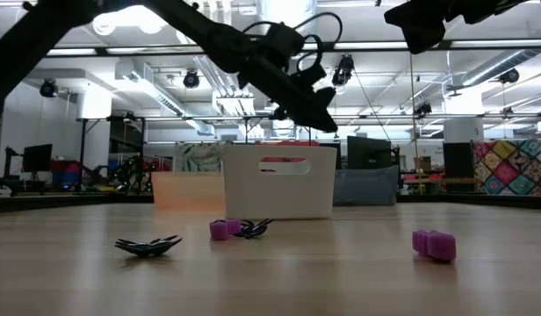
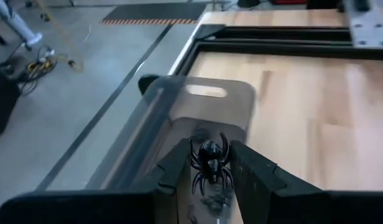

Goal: Sort Halloween decoration
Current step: Put the black spider toy into the black bin, then put the purple skeleton toy into the orange bin

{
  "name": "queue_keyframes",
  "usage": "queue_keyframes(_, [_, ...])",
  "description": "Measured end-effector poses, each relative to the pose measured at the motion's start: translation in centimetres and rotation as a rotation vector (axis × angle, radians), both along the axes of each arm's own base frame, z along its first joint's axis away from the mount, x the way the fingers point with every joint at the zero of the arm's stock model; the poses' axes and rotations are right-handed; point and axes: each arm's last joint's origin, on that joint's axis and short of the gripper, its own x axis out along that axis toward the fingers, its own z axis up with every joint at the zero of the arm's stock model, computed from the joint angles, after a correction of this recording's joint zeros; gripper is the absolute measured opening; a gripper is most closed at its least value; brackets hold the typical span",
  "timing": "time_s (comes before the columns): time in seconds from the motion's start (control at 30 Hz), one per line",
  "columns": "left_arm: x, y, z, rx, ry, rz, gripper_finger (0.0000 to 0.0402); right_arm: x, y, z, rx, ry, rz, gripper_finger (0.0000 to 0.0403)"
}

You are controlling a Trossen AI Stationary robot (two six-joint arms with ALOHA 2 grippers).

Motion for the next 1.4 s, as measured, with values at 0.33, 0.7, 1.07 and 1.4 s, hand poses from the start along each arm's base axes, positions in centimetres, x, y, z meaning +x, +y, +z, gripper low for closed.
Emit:
queue_keyframes(0.33, [1.3,3.2,-1.1,-0.111,0.097,0.091,0.0078,0.0,0.0,0.0,0.0,0.005,-0.001,0.0183])
queue_keyframes(0.7, [1.9,3.4,-1.6,-0.121,0.112,0.102,0.0078,0.0,0.0,-0.1,0.007,0.007,-0.003,0.0183])
queue_keyframes(1.07, [1.8,3.4,-1.7,-0.145,0.108,0.116,0.0117,0.0,0.0,-0.1,0.014,0.009,-0.006,0.0183])
queue_keyframes(1.4, [1.9,3.4,-1.7,-0.145,0.099,0.117,0.0183,0.0,0.0,-0.1,0.014,0.009,-0.005,0.0183])
